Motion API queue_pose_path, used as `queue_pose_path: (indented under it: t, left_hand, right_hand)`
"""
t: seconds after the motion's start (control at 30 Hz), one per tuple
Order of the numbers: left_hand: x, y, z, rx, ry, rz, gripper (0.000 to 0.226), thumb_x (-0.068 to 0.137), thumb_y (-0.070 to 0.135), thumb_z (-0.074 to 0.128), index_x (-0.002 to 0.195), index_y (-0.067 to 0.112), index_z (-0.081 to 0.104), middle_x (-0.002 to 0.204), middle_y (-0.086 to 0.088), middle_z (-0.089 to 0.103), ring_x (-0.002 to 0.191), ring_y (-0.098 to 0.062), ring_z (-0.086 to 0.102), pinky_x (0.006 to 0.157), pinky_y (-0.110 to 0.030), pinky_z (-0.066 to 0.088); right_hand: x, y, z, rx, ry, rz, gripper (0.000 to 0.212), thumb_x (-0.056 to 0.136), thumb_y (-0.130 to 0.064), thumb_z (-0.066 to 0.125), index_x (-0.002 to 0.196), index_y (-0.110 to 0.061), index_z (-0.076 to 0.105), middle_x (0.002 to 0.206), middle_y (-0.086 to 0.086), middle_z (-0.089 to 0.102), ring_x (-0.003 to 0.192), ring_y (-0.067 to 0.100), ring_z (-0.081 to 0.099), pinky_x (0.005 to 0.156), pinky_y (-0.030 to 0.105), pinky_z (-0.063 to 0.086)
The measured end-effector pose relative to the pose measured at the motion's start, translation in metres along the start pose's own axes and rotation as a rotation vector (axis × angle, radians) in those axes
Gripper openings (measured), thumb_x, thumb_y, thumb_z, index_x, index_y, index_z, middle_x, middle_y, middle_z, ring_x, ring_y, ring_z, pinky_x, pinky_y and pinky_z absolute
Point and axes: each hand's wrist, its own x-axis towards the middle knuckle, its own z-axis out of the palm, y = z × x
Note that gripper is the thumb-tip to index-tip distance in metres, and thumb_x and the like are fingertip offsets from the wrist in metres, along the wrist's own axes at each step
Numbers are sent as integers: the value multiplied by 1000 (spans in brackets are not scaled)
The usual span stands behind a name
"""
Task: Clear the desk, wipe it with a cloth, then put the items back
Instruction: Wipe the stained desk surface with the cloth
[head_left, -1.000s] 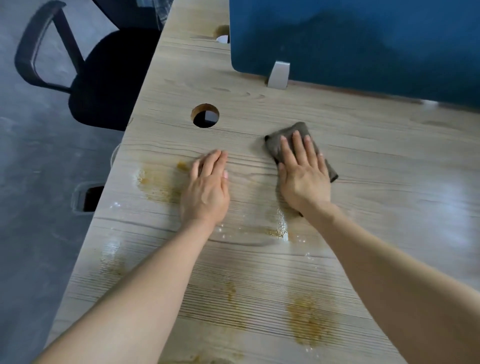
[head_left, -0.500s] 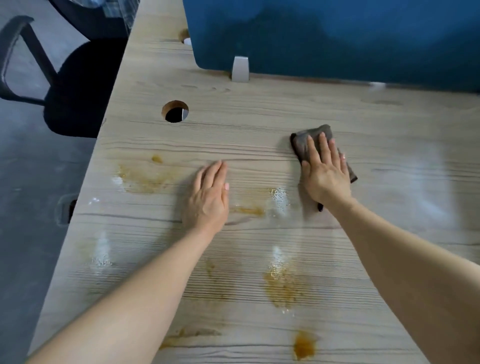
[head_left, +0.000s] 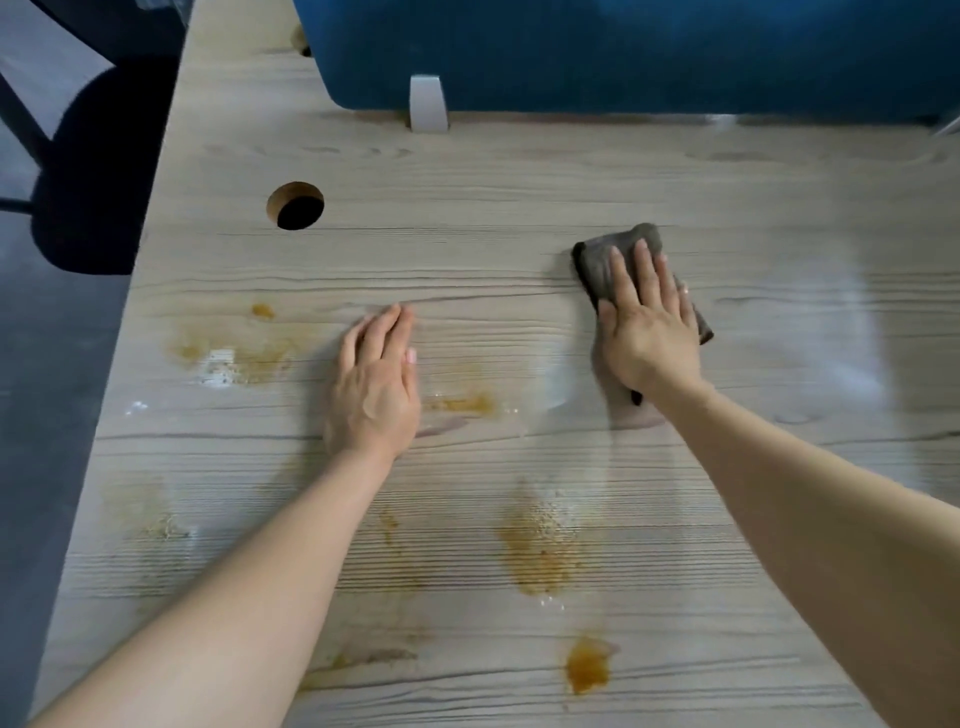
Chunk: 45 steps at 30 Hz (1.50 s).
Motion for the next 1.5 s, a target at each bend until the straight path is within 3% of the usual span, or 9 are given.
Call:
queue_pose_path:
  t: [0.07,0.3,0.53,0.63,0.87,0.97,1.03,1.2,1.5]
  left_hand:
    - [1,-1,2,-4,5,2,44,99,23,33,143,20,39,147,4,38,133,-22,30,109,-34,29]
    - [0,0,-2,-14,-8,3,44,99,23,34,143,19,40,148,4,37,132,-22,30,111,-34,27]
    - [2,-1,-1,-33,3,-7,45,100,26,30,143,20,39,148,5,37,134,-21,28,110,-35,29]
    - [2,-1,-1,-44,10,12,44,100,26,32,143,20,40,147,4,38,132,-22,30,108,-36,31]
    - [10,18,-19,-157,98,-74,40,98,27,34,129,11,54,134,-7,50,119,-31,43,101,-37,31]
    - [4,79,-23,-160,148,-156,34,93,25,48,125,15,54,130,-4,48,117,-26,44,96,-35,35]
    - [-1,126,-6,-134,74,-114,43,91,29,52,131,13,49,136,-5,44,123,-26,41,103,-35,32]
    - [-3,169,44,-10,-1,-249,63,98,31,37,149,3,12,158,-11,8,145,-27,7,116,-35,1]
    - [4,111,29,176,-40,-144,69,95,32,36,151,15,0,159,-9,-4,146,-25,-4,117,-35,-2]
  right_hand:
    - [-8,-17,7,10,33,32,56,100,-34,29,151,-26,10,159,1,3,146,20,-2,117,40,1]
    - [-49,-63,12,-18,-163,-441,55,101,-38,28,150,-36,3,158,-10,-4,146,12,-6,115,30,-5]
    - [-4,-6,0,1,-7,6,54,101,-35,25,151,-25,8,159,2,0,146,20,-4,118,40,1]
    - [-34,-42,10,8,15,-92,58,96,-39,25,151,-26,11,159,1,3,146,20,-1,117,38,2]
    - [-64,-75,4,177,-288,-306,55,101,-37,31,151,-28,10,159,-4,-2,146,15,-1,119,36,1]
    - [-67,-52,-11,357,-27,-260,42,96,-25,37,135,-16,50,146,2,42,125,29,42,99,42,39]
    - [-76,-21,-17,347,201,-144,37,88,-15,42,118,-11,63,126,6,59,106,33,53,83,40,44]
    - [-94,61,-9,118,257,-16,35,90,-18,46,121,-9,59,124,10,56,106,33,51,83,38,36]
    - [-99,75,12,50,263,-67,39,93,-23,44,127,-8,54,129,10,54,110,30,50,88,37,33]
